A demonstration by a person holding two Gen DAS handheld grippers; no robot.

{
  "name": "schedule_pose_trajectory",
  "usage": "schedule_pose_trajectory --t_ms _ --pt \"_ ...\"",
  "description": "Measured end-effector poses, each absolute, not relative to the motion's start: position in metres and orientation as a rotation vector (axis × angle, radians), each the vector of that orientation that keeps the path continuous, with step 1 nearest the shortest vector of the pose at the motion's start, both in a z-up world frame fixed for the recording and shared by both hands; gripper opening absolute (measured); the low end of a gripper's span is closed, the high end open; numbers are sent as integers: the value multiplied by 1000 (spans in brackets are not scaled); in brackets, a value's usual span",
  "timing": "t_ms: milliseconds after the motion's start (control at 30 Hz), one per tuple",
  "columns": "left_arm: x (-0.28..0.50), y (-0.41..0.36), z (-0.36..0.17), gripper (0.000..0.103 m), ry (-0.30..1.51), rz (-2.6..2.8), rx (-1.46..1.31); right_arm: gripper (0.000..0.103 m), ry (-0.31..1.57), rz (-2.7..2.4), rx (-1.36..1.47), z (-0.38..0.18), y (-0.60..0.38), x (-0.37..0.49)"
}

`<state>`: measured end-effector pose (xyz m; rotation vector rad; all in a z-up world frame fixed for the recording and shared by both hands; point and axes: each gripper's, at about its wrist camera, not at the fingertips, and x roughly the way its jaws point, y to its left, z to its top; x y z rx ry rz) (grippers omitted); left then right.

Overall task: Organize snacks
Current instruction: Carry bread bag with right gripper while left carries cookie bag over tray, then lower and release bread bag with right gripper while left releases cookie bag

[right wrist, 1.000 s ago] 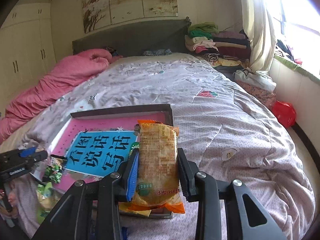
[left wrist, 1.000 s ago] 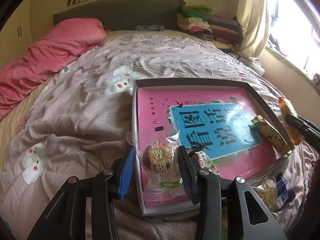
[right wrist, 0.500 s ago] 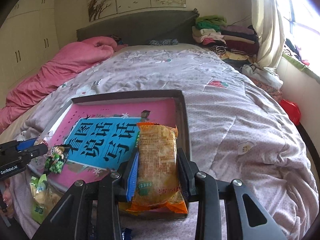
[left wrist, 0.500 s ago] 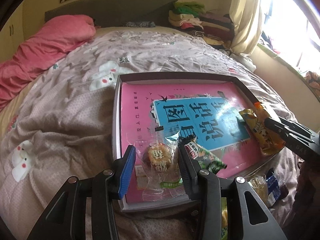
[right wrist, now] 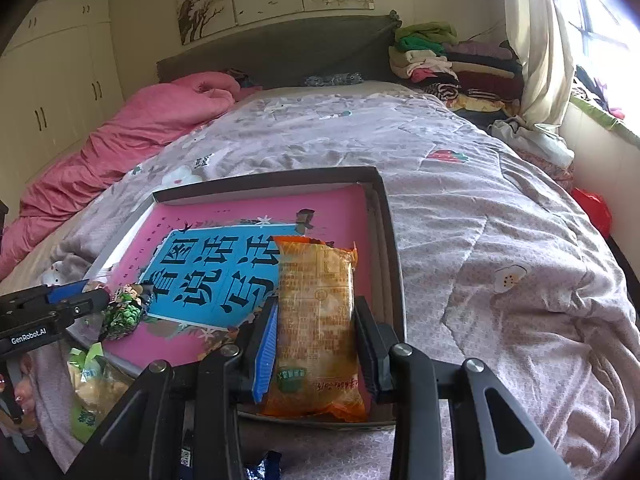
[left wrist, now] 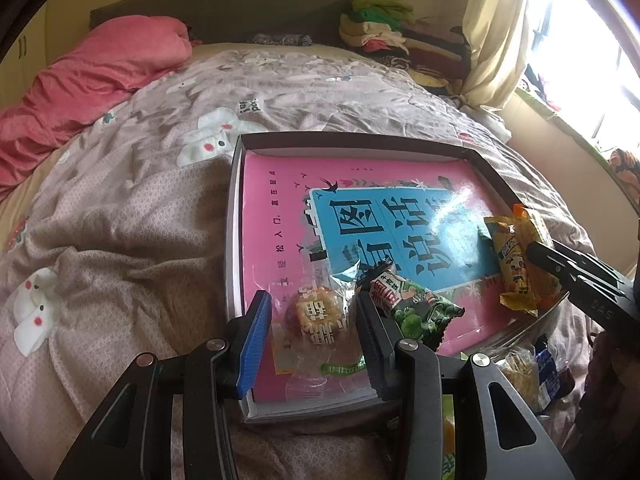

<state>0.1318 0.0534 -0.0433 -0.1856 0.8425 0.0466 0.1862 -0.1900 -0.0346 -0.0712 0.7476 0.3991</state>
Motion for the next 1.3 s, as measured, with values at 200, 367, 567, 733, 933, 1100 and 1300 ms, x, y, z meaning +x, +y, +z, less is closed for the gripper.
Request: schedule_pose_trajectory --t_ms 200,367,567,733,933,1100,1300 --pt "132 52 -44 44 840 44 -175 36 742 371 -108 -36 -189 186" --pt "132 52 -45 44 839 40 -173 36 746 351 -110 -37 -192 187" --pt "131 52 -45 44 840 40 -175 36 748 346 -107 -37 -196 185" --pt "132 50 -45 44 843 34 -180 38 750 352 -102 -37 -198 185" --pt "132 53 -46 44 843 23 -203 45 757 366 -93 -37 -199 179" --pt "130 56 -45 45 840 13 -223 46 765 369 -80 -36 -202 176" --pt "130 58 -42 45 837 12 -233 46 766 377 -64 -32 -206 169"
